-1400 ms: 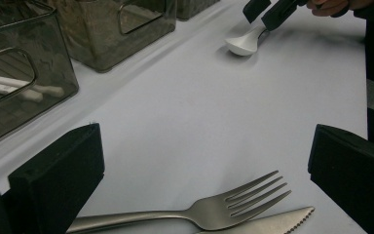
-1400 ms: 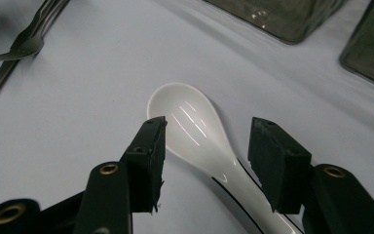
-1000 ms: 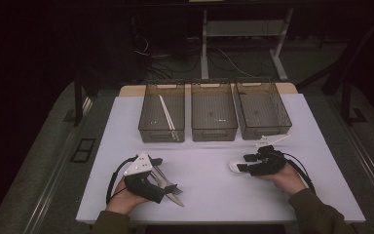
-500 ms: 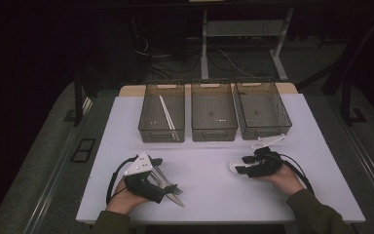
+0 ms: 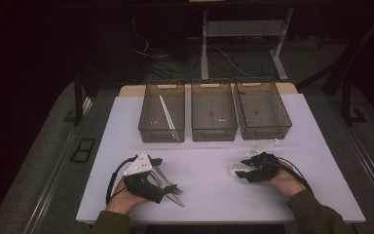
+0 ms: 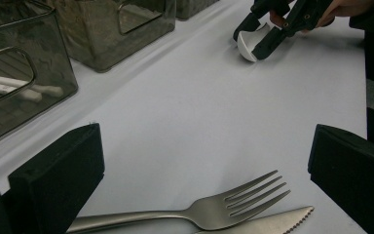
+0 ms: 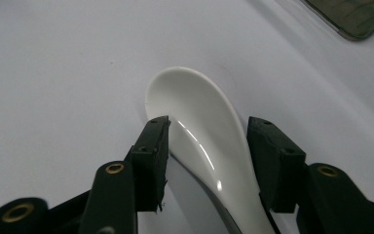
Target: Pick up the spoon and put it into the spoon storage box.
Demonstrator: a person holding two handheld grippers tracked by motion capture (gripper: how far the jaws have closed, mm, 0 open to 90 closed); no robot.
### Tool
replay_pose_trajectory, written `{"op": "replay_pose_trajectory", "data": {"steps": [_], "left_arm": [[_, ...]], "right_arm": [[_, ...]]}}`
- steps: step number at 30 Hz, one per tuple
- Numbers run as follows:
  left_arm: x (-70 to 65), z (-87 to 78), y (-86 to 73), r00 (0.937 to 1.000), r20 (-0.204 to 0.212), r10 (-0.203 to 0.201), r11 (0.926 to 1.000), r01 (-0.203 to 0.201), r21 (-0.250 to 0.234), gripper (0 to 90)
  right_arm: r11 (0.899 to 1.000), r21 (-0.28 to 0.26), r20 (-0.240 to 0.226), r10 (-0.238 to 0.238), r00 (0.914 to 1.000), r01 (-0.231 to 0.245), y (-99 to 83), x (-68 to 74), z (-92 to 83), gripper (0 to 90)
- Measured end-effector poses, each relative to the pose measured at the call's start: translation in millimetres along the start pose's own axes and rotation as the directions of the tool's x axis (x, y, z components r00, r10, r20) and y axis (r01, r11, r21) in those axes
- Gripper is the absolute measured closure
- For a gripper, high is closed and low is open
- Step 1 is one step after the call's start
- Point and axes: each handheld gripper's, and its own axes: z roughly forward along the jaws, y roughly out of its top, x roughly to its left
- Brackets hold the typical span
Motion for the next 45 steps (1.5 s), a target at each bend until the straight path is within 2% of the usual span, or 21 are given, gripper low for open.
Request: {"op": "replay_pose_trajectory", "data": {"steps": [3,25,37,45], "left_arm": [[0.1,-0.1,0.1,1.0,0.0,0.0,1.0,0.0,-0.001,0.0],[-0.1,-0.4,0.2,1.0,0.0,0.003,1.0,-0.003,0.004,0.0],[-0.1,-0.5,0.3,1.0,-0.001,0.003,1.0,-0.003,-0.001,0.0],[-0.5,-1.0,0.7,1.0,-0.001,0.004,1.0,-0.004,-0.001,0.0]], "right_arm": [[1.0,0.008,0.005,-0.029,0.9996,0.029,0.3,2.1,-0.4,54.6],[0.997,0.026,-0.04,-0.065,0.9971,0.066,-0.8,4.0,-4.1,76.5],[0.998,0.033,-0.037,-0.061,0.9974,0.063,-0.2,4.8,-4.7,78.7],[0.999,0.024,-0.013,-0.049,0.9987,0.049,0.1,3.5,-10.3,79.1]]}}
